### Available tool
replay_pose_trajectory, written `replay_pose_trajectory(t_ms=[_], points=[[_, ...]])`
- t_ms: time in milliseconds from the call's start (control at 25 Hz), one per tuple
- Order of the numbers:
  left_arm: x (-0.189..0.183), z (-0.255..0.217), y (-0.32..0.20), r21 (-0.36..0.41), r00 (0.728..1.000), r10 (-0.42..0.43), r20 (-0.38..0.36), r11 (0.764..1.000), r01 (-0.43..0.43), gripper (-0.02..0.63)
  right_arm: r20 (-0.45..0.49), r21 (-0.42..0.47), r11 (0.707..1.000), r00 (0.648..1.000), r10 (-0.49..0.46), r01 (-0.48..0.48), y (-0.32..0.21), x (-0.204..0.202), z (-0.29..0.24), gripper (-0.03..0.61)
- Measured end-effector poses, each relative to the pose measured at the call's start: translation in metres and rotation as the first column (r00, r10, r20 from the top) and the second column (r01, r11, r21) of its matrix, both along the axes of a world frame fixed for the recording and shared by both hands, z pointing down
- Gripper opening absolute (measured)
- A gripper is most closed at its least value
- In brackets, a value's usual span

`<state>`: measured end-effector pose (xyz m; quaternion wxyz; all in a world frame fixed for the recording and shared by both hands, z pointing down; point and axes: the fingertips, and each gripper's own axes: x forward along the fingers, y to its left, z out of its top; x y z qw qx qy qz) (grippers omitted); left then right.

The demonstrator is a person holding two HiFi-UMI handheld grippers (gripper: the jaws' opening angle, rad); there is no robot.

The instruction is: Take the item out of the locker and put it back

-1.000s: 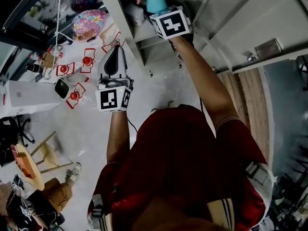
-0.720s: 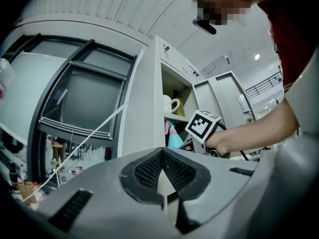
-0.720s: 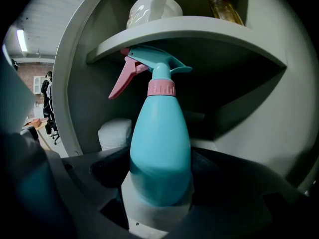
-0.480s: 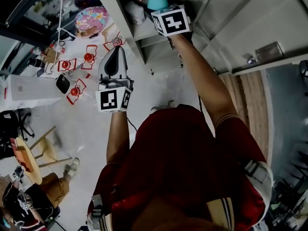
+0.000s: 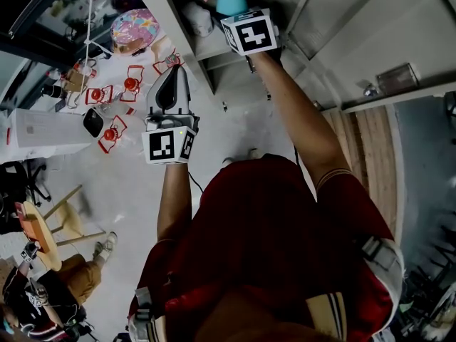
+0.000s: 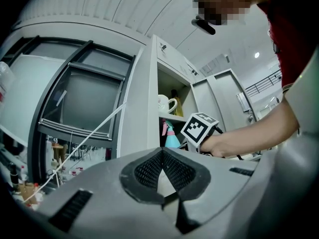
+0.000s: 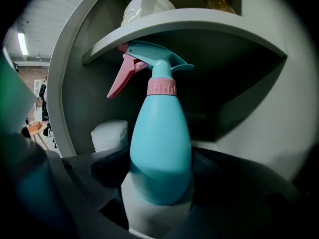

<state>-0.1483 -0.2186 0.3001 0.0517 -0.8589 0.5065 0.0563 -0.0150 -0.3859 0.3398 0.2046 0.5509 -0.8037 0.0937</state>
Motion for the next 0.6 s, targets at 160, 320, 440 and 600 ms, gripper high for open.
replay_pose_trajectory(t_ms=[160, 320, 440, 600], points=[[0.003, 0.002, 0.002, -0.005, 1.0, 0.001, 0.003, 1.0, -0.001, 0.006, -0.005, 0.003, 1.0, 1.0, 0.0, 0.0, -0.002, 0.0, 0.0, 0.371], [0.005, 0.0, 0.001, -0.003, 1.0, 0.0, 0.007, 1.0, 0.0, 0.006, -0.006, -0.002, 1.0, 1.0, -0.001, 0.001, -0.006, 0.0, 0.001, 0.373], [0.006, 0.0, 0.001, -0.004, 1.0, 0.0, 0.01, 1.0, 0.0, 0.006, -0.009, -0.005, 1.0, 1.0, -0.004, 0.003, -0.009, -0.001, 0.001, 0.373], [0.007, -0.001, 0.002, -0.005, 1.0, -0.001, 0.013, 1.0, 0.001, 0.006, -0.015, -0.008, 1.0, 1.0, -0.008, 0.008, -0.011, -0.002, 0.001, 0.373]])
